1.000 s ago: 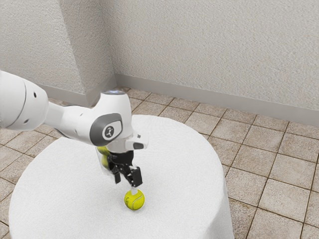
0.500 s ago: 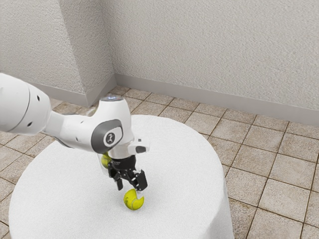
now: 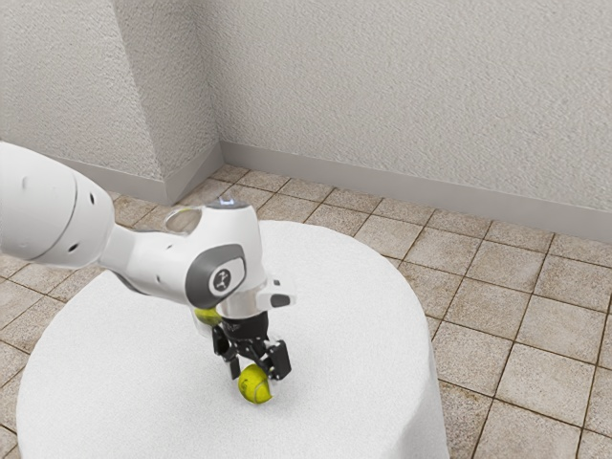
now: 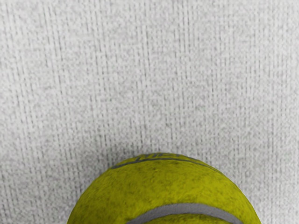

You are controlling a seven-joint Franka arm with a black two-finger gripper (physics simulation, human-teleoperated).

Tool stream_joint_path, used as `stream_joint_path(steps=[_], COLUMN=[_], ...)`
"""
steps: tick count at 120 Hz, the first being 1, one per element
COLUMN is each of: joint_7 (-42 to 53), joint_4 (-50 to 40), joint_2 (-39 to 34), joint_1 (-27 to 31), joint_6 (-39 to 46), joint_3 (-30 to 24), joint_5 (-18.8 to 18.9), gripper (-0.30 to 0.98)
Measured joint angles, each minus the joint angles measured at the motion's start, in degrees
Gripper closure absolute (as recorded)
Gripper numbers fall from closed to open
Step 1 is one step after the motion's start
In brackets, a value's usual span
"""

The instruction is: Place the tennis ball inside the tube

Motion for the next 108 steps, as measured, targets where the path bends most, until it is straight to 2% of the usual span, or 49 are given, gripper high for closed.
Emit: stream_joint_path(steps=[8,34,56,74,80,90,108], joint_7=[-0.3,-1.1,-1.9,-2.8,-3.2,-3.9,-4.6], joint_4=[0.0,-0.1,-0.1,0.0,0.7,6.2,21.2], joint_2=[0.2,-0.2,-0.7,-6.0,-8.3,-10.7,-12.1], joint_1=[0.0,-0.4,-0.4,-0.5,-0.5,-1.1,-2.0], joint_6=[0.2,0.4,0.4,-1.0,-2.3,-6.7,-18.8], joint_3=[0.0,0.0,0.0,0.1,0.3,1.3,3.4], joint_5=[0.0,0.1,0.5,1.4,2.7,5.9,10.2], gripper=[0.01,0.23,0.32,0.38,0.39,0.42,0.38])
